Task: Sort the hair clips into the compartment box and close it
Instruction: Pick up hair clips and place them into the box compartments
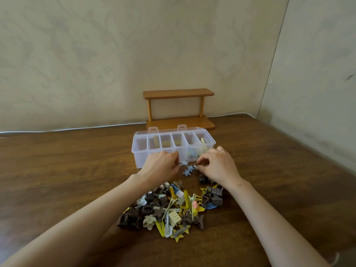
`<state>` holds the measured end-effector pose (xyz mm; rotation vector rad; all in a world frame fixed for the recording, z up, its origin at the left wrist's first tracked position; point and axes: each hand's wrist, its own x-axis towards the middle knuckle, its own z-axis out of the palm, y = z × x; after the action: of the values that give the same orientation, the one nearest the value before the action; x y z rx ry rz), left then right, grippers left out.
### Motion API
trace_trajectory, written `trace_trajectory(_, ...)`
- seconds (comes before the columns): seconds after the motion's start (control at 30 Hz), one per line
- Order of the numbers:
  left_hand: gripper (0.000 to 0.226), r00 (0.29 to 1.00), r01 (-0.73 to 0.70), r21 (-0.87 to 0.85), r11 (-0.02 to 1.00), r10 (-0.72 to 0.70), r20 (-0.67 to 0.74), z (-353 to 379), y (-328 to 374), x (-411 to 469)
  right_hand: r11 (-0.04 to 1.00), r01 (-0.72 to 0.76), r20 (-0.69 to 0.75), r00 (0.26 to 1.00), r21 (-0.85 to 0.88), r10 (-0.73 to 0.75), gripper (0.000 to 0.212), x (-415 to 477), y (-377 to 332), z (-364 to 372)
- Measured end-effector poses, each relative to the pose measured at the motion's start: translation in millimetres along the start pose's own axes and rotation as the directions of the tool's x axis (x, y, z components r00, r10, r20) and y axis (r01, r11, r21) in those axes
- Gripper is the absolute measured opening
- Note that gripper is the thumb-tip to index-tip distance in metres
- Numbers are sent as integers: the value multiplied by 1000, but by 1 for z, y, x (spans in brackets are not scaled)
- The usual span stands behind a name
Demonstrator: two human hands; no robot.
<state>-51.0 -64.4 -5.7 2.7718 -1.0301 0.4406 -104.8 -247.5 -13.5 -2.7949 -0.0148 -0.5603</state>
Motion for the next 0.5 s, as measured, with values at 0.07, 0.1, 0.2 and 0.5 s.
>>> trace_trajectory(0.07,15,999,-5,-43,999,3,-33,-7,-2,-4,1000,-12,11,1000,-19,13,22,-1,-1,-1)
trace_trajectory(0.1,14,999,-4,-74,997,0,-50,-11,-3,-6,999,-13,18,1000,-31,14,22,-1,-2,-1)
trace_trajectory(0.2,14,990,29,-138,990,-48,-132,-21,-6,-5,999,-19,32,999,-37,21,19,-1,-5,-2)
trace_trajectory(0.5,19,956,216,-180,960,-246,-163,-28,-7,40,997,-80,48,996,-19,81,10,1,-4,-1)
